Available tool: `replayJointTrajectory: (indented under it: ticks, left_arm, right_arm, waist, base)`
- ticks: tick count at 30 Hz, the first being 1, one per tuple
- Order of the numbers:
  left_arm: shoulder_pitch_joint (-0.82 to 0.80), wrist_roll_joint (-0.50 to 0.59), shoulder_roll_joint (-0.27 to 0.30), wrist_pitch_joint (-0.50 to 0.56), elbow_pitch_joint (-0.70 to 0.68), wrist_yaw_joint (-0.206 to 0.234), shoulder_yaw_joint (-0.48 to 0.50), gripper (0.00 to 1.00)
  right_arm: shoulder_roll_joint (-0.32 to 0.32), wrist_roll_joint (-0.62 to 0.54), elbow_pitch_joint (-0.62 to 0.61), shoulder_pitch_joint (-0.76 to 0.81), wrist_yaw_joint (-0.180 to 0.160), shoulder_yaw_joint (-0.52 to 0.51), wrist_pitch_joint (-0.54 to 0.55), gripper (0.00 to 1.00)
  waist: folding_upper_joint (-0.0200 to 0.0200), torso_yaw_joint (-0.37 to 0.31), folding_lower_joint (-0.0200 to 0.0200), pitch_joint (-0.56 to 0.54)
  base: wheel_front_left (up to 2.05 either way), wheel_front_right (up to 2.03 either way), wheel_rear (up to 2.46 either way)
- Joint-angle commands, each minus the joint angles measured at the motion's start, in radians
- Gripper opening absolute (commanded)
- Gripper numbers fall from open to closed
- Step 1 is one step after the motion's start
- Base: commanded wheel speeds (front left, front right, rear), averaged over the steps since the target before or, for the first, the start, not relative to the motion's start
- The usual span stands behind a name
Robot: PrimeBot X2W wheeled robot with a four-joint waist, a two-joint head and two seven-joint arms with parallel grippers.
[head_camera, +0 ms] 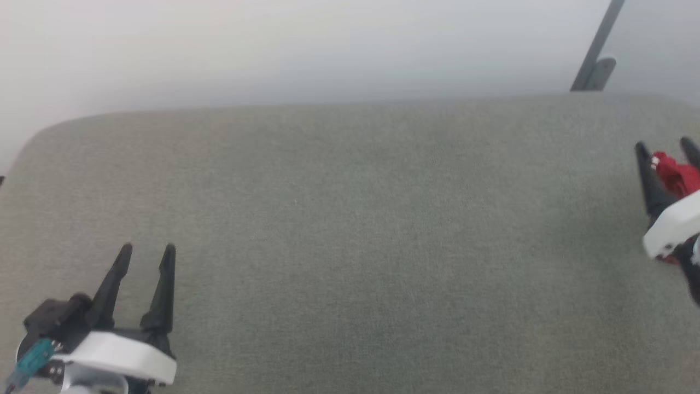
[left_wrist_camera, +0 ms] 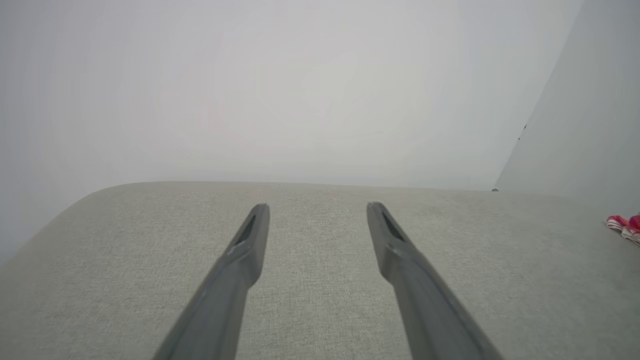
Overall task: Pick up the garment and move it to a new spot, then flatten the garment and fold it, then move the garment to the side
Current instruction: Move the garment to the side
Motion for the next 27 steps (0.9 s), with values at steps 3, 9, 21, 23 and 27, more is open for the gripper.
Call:
replayJointTrajectory:
  ticks: [3, 9, 21, 23, 27]
  left_arm:
    - [0.053, -0.008, 0.003, -0.004, -0.009, -0.001, 0.028, 1.00]
    - [0.110, -0.018, 0.016, -0.004, -0.020, -0.001, 0.048, 1.00]
    - [0.162, -0.013, 0.014, -0.004, -0.038, -0.001, 0.092, 1.00]
    - [0.164, -0.013, 0.013, -0.004, -0.041, -0.001, 0.094, 1.00]
    - [0.180, -0.013, 0.005, -0.004, -0.044, -0.001, 0.111, 1.00]
  right_arm:
    - [0.050, -0.075, -0.089, 0.118, -0.001, -0.086, -0.004, 1.00]
    - [0.141, -0.187, -0.215, 0.286, -0.001, -0.205, -0.004, 1.00]
    - [0.270, -0.308, -0.385, 0.481, -0.001, -0.348, -0.004, 1.00]
    - [0.277, -0.310, -0.395, 0.492, -0.001, -0.356, -0.004, 1.00]
    - [0.309, -0.326, -0.425, 0.529, -0.001, -0.371, -0.004, 1.00]
  waist:
    - [0.0000, 0.027, 0.0000, -0.052]
    - [0.0000, 0.040, 0.0000, -0.079]
    - [0.0000, 0.051, 0.0000, -0.101]
    - [0.0000, 0.051, 0.0000, -0.102]
    - [0.0000, 0.050, 0.0000, -0.103]
  base:
    - [0.00, 0.00, 0.00]
    - [0.00, 0.00, 0.00]
    - [0.00, 0.00, 0.00]
    - [0.00, 0.00, 0.00]
    - [0.00, 0.00, 0.00]
